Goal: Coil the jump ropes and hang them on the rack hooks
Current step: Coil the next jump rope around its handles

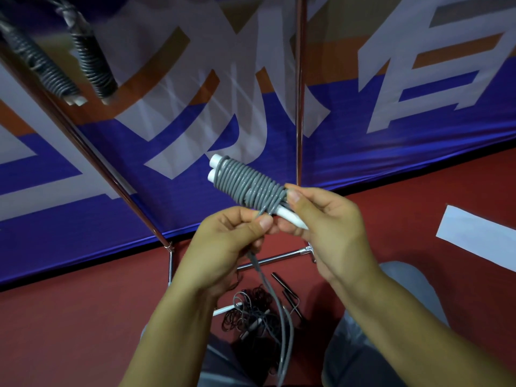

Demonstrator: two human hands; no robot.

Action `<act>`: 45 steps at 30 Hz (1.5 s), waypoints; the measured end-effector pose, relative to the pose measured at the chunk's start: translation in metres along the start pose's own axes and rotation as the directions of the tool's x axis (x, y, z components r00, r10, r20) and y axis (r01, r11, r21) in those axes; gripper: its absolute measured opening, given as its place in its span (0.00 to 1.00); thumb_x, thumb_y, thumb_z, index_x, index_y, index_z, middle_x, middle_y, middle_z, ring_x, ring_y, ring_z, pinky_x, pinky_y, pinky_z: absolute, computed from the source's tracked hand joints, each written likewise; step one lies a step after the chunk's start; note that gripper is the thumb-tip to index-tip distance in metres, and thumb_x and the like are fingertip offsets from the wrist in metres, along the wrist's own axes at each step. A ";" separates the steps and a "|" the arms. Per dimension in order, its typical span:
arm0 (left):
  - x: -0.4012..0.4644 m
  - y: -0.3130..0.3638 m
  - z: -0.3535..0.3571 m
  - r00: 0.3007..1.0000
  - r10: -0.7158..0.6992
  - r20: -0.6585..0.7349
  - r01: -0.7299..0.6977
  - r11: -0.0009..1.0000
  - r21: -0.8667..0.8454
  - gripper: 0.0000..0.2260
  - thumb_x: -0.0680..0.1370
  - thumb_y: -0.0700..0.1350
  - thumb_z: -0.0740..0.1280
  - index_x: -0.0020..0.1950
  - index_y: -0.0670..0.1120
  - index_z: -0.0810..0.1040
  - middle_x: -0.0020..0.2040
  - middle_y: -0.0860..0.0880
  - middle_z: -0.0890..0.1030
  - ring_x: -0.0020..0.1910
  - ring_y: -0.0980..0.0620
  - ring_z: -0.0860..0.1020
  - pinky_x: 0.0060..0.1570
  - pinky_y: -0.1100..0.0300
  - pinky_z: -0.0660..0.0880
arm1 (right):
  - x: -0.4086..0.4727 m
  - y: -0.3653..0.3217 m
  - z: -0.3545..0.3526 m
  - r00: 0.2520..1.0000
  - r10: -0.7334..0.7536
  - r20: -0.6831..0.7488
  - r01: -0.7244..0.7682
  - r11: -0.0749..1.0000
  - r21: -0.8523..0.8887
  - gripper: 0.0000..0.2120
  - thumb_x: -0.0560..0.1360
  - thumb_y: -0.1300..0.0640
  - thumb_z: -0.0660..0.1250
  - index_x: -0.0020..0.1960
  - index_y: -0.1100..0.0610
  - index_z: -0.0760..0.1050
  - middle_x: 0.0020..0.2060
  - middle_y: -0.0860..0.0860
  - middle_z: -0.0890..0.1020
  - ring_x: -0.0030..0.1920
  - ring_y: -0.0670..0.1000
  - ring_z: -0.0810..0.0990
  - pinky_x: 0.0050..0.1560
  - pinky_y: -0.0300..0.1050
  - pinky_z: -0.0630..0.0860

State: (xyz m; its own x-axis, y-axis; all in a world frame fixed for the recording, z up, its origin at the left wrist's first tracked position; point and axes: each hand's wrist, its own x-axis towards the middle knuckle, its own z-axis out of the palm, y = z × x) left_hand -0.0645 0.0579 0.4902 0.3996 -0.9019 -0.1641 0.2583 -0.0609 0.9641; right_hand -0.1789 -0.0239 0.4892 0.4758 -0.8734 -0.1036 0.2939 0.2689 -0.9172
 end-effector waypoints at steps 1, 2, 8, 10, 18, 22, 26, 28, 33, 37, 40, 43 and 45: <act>0.002 -0.002 -0.001 0.999 -0.035 0.021 0.036 0.997 -0.065 0.05 0.66 0.38 0.74 0.32 0.43 0.80 0.31 0.47 0.80 0.26 0.58 0.70 0.29 0.67 0.70 | 0.000 0.000 0.001 1.000 0.025 0.007 -0.025 0.999 0.032 0.07 0.76 0.63 0.65 0.51 0.62 0.80 0.41 0.56 0.84 0.35 0.49 0.83 0.34 0.37 0.78; 0.003 -0.004 -0.003 0.997 -0.066 0.037 0.071 0.989 -0.131 0.08 0.65 0.36 0.76 0.30 0.44 0.80 0.31 0.47 0.79 0.26 0.58 0.69 0.28 0.67 0.70 | 0.000 -0.001 0.003 0.998 0.053 0.022 -0.054 0.996 0.066 0.06 0.76 0.63 0.64 0.50 0.62 0.79 0.42 0.57 0.84 0.35 0.49 0.82 0.33 0.37 0.78; 0.011 -0.010 -0.015 0.994 -0.004 0.113 0.038 0.954 -0.296 0.19 0.52 0.47 0.84 0.33 0.44 0.79 0.32 0.48 0.79 0.29 0.57 0.74 0.32 0.65 0.73 | -0.001 -0.010 0.003 0.966 0.208 0.156 -0.236 0.953 0.192 0.07 0.77 0.63 0.63 0.47 0.65 0.79 0.37 0.56 0.83 0.29 0.47 0.81 0.27 0.33 0.75; 0.013 -0.008 -0.018 0.984 0.070 0.163 -0.026 0.966 -0.257 0.23 0.55 0.48 0.84 0.41 0.41 0.77 0.33 0.50 0.79 0.32 0.57 0.76 0.36 0.66 0.74 | -0.001 -0.011 0.001 0.948 0.239 0.211 -0.280 0.940 0.192 0.07 0.76 0.63 0.63 0.47 0.65 0.78 0.35 0.56 0.83 0.27 0.47 0.80 0.26 0.33 0.74; 0.010 0.001 -0.018 0.954 0.251 0.165 -0.259 0.966 0.023 0.27 0.60 0.48 0.81 0.56 0.48 0.78 0.49 0.46 0.84 0.50 0.48 0.82 0.49 0.57 0.78 | 0.006 -0.007 -0.006 0.831 0.429 0.354 -0.508 0.845 0.168 0.11 0.68 0.56 0.65 0.46 0.62 0.75 0.29 0.53 0.80 0.24 0.45 0.77 0.22 0.32 0.73; 0.006 0.003 -0.009 0.963 0.268 0.022 -0.264 0.926 0.270 0.20 0.59 0.43 0.82 0.48 0.47 0.79 0.43 0.51 0.84 0.44 0.52 0.82 0.47 0.58 0.78 | 0.008 0.012 -0.012 0.933 0.289 0.214 -0.262 0.954 -0.143 0.06 0.77 0.53 0.63 0.46 0.57 0.72 0.35 0.54 0.82 0.30 0.47 0.81 0.29 0.39 0.77; 0.009 0.001 -0.006 0.955 0.286 -0.083 -0.240 0.904 0.354 0.26 0.59 0.50 0.81 0.52 0.43 0.77 0.45 0.47 0.83 0.45 0.46 0.81 0.47 0.50 0.78 | 0.003 0.028 -0.021 0.912 -0.336 0.236 0.409 0.796 -0.446 0.04 0.78 0.49 0.64 0.45 0.47 0.72 0.40 0.46 0.81 0.42 0.45 0.81 0.45 0.40 0.77; 0.012 0.001 -0.006 0.952 0.298 -0.074 -0.265 0.919 0.292 0.29 0.62 0.51 0.79 0.53 0.36 0.75 0.41 0.45 0.80 0.37 0.51 0.78 0.37 0.57 0.75 | -0.001 0.031 -0.023 0.844 -0.432 0.317 0.535 0.709 -0.459 0.03 0.76 0.47 0.65 0.49 0.44 0.72 0.45 0.45 0.81 0.47 0.48 0.81 0.49 0.41 0.77; 0.010 0.001 0.003 0.962 0.264 -0.064 -0.260 0.963 0.070 0.22 0.64 0.49 0.75 0.47 0.36 0.71 0.31 0.51 0.72 0.24 0.58 0.66 0.24 0.67 0.63 | -0.003 0.028 -0.022 0.831 -0.411 0.375 0.553 0.680 -0.481 0.09 0.73 0.48 0.65 0.53 0.39 0.71 0.47 0.42 0.81 0.48 0.45 0.81 0.48 0.40 0.77; 0.008 0.001 0.005 0.957 0.286 -0.040 -0.278 0.951 0.137 0.24 0.65 0.46 0.76 0.50 0.32 0.71 0.31 0.54 0.73 0.25 0.60 0.69 0.26 0.69 0.66 | -0.006 0.031 -0.024 0.836 -0.420 0.353 0.545 0.712 -0.443 0.10 0.75 0.49 0.61 0.51 0.33 0.70 0.45 0.41 0.81 0.45 0.45 0.82 0.45 0.47 0.79; 0.005 0.002 0.006 0.967 0.252 0.028 -0.254 0.956 0.145 0.17 0.70 0.43 0.71 0.50 0.34 0.71 0.32 0.56 0.75 0.27 0.60 0.70 0.28 0.70 0.67 | -0.007 0.033 -0.022 0.840 -0.458 0.292 0.543 0.695 -0.471 0.08 0.74 0.48 0.59 0.50 0.35 0.70 0.43 0.43 0.82 0.44 0.46 0.82 0.44 0.48 0.79; 0.001 0.001 0.005 0.988 0.142 0.055 -0.143 0.990 0.007 0.10 0.71 0.43 0.68 0.49 0.40 0.72 0.35 0.52 0.76 0.27 0.56 0.69 0.29 0.66 0.67 | -0.006 0.032 -0.021 0.867 -0.477 0.143 0.490 0.771 -0.407 0.06 0.74 0.48 0.62 0.48 0.37 0.74 0.42 0.44 0.82 0.43 0.47 0.83 0.46 0.51 0.80; 0.000 0.000 0.005 0.996 0.061 0.065 -0.057 0.996 -0.064 0.07 0.72 0.41 0.68 0.45 0.41 0.72 0.33 0.51 0.74 0.27 0.56 0.69 0.29 0.66 0.68 | -0.003 0.031 -0.020 0.876 -0.476 0.080 0.469 0.800 -0.374 0.04 0.75 0.53 0.64 0.47 0.43 0.74 0.42 0.44 0.83 0.42 0.46 0.83 0.45 0.51 0.81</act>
State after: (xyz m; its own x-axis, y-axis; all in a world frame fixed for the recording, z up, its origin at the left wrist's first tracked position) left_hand -0.0686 0.0555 0.4911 0.3563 -0.9300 -0.0905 0.2909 0.0184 0.9566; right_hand -0.1884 -0.0211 0.4537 0.3431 -0.8605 0.3766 0.1478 -0.3465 -0.9263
